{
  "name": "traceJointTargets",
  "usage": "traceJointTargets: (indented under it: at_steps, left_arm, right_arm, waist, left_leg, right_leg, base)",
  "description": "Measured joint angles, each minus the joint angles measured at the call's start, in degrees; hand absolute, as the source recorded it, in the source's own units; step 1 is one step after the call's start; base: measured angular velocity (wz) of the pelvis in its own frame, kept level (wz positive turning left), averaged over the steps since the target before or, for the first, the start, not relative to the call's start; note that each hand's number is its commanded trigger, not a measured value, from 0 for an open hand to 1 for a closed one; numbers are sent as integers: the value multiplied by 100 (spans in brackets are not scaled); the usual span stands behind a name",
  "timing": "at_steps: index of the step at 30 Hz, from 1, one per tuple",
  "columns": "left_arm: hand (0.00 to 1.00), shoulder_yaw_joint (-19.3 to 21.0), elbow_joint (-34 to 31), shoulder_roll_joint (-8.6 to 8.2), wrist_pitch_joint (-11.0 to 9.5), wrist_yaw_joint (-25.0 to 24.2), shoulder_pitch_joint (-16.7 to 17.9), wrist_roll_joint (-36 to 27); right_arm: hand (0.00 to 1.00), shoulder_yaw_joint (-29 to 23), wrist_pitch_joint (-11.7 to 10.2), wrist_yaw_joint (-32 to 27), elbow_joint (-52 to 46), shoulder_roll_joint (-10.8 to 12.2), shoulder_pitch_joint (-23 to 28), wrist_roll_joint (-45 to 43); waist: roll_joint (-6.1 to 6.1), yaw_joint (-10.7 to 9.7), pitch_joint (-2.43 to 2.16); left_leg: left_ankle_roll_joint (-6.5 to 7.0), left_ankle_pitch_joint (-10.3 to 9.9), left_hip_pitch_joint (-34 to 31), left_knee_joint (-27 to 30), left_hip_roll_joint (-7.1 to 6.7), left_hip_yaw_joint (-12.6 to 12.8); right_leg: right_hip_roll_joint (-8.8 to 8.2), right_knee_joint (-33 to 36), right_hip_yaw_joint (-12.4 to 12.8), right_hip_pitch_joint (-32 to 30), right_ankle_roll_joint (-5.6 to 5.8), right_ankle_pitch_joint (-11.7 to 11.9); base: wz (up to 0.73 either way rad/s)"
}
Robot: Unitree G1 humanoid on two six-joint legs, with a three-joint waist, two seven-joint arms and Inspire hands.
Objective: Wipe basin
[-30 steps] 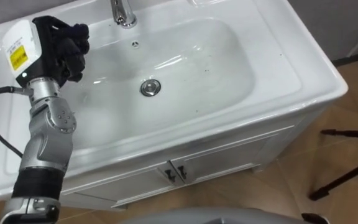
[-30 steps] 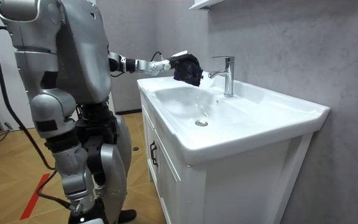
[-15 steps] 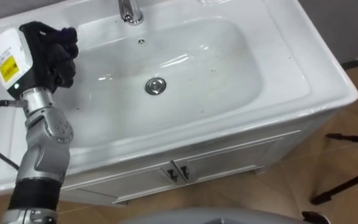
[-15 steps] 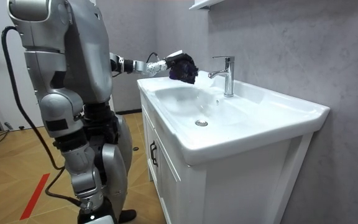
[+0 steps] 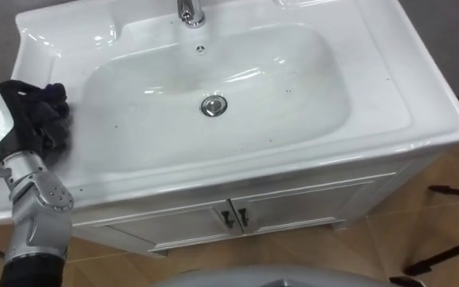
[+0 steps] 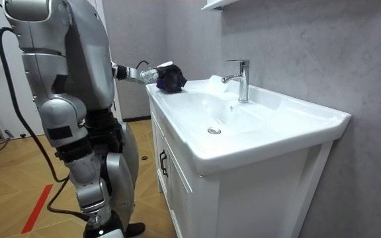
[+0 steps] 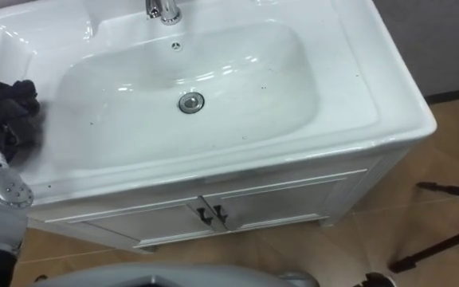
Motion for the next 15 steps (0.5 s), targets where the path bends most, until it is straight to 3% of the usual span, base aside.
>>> traceJointTargets:
  at_steps: [4,6,14,15]
  left_arm:
    - [100,0,77,0,-6,8,3,1]
    - [100,-1,100,-7,-3,8,38,2]
    - [100,-3,148,-76,-35,177,123,8]
    - [65,-7,186,-76,-51,229,111,8]
  right_arm:
    - [0,2,45,57,23,-23,-8,-29]
    - [0,0,48,91,24,-22,-8,-5]
    - [0,30,93,219,-217,-5,-11,135]
    - [0,58,90,219,-236,-5,-15,141]
  waist:
    - [-2,43,0]
    - [-54,47,23]
    - [-268,95,-10]
    - [-284,92,-8]
  left_leg:
    - [0,0,3,2,-3,-32]
    - [-1,1,12,-14,-5,-38]
    - [-2,1,25,-58,-12,-38]
    - [-2,1,25,-58,-13,-38]
  right_leg:
    - [3,-10,-19,17,-1,0]
    - [3,-6,-29,21,-1,-1]
    - [13,-26,-58,23,-1,-2]
    - [12,-26,-59,24,0,-2]
  base:
    - [1]
    - [0]
    - [0]
    - [0]
